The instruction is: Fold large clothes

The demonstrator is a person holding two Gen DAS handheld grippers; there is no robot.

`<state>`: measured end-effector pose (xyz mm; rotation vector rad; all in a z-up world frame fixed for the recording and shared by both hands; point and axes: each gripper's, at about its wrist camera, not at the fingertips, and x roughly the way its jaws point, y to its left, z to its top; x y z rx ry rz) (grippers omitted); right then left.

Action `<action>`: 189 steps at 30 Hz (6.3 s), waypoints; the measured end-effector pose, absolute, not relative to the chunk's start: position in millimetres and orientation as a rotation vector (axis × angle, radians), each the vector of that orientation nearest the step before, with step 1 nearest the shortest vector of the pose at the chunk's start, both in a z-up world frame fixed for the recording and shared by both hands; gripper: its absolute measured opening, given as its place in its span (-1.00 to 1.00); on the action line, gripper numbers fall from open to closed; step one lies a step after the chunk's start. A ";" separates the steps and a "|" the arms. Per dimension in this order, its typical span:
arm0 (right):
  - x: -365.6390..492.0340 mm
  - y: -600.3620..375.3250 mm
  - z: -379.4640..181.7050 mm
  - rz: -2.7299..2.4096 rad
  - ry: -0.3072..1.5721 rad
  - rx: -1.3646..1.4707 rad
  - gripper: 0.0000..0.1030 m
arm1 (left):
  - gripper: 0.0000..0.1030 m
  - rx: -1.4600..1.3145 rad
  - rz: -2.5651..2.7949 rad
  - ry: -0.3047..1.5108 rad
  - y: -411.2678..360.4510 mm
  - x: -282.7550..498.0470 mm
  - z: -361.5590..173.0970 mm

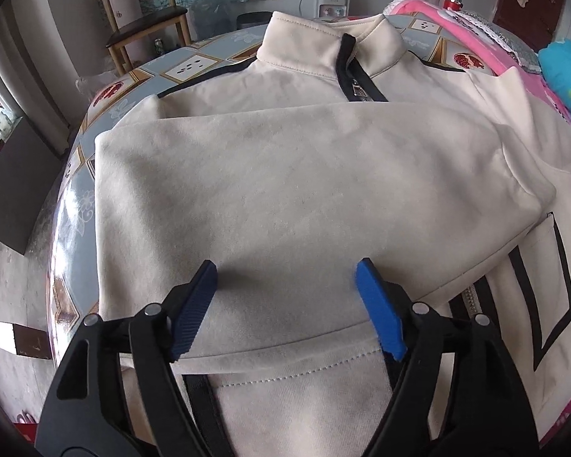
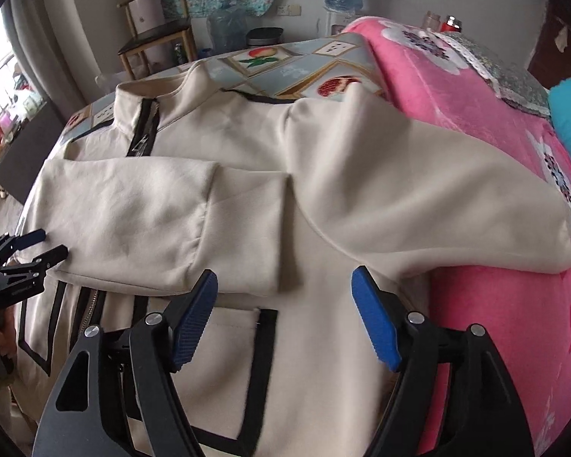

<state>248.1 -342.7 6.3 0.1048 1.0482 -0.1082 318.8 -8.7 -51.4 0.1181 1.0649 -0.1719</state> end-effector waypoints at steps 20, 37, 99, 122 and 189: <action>159.4 -713.5 -19.9 -0.610 0.788 1.128 0.22 | 0.67 0.088 -0.173 1.054 -1.5 320.7 -54.2; 165.1 -733.7 -27.5 -0.650 0.715 1.071 -0.81 | 0.71 0.079 -0.154 1.050 -3.6 323.6 -54.8; 213.1 -315.4 -37.2 0.227 1.032 0.339 -0.06 | -0.48 -0.485 -0.178 1.215 91.3 391.0 -53.3; 194.8 -335.9 -20.4 0.094 1.049 0.281 -0.06 | -0.86 -0.303 -0.134 1.081 123.8 345.5 -4.7; 289.5 -264.1 -47.4 0.123 1.078 -0.134 -0.10 | -0.29 0.029 -0.292 0.985 68.0 311.7 -19.4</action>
